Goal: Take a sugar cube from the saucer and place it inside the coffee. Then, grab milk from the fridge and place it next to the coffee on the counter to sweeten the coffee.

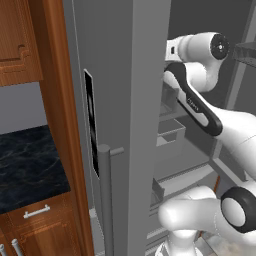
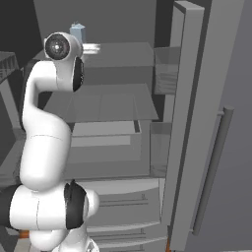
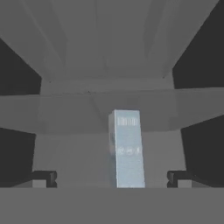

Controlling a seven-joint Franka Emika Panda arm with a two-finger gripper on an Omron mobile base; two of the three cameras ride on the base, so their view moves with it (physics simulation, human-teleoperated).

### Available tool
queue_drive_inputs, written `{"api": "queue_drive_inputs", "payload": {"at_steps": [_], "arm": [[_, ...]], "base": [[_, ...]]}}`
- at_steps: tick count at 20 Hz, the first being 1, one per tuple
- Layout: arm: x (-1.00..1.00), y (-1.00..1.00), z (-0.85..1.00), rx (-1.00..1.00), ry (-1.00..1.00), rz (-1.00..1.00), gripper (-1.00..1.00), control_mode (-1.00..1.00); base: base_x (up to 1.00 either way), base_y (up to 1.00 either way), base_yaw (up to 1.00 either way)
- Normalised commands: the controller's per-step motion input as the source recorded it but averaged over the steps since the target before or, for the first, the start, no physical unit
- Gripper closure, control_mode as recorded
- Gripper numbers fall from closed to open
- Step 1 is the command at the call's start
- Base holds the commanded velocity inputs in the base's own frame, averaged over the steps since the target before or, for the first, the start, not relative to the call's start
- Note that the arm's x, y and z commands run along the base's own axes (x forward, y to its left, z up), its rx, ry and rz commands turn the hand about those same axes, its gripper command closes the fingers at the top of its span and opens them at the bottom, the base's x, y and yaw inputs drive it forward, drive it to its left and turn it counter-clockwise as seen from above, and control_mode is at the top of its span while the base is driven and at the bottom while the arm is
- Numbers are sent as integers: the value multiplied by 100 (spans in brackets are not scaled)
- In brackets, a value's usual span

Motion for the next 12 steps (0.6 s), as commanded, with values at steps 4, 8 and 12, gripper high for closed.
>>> {"api": "queue_drive_inputs", "payload": {"at_steps": [4, 8, 12], "arm": [[23, 34, 0, 0, 12, 0, -100, -100], [39, 27, 0, 0, 9, 0, -100, -100], [39, 17, 0, 0, 1, 0, -100, -100]], "base": [[0, 0, 0], [0, 0, 0], [0, 0, 0]]}}
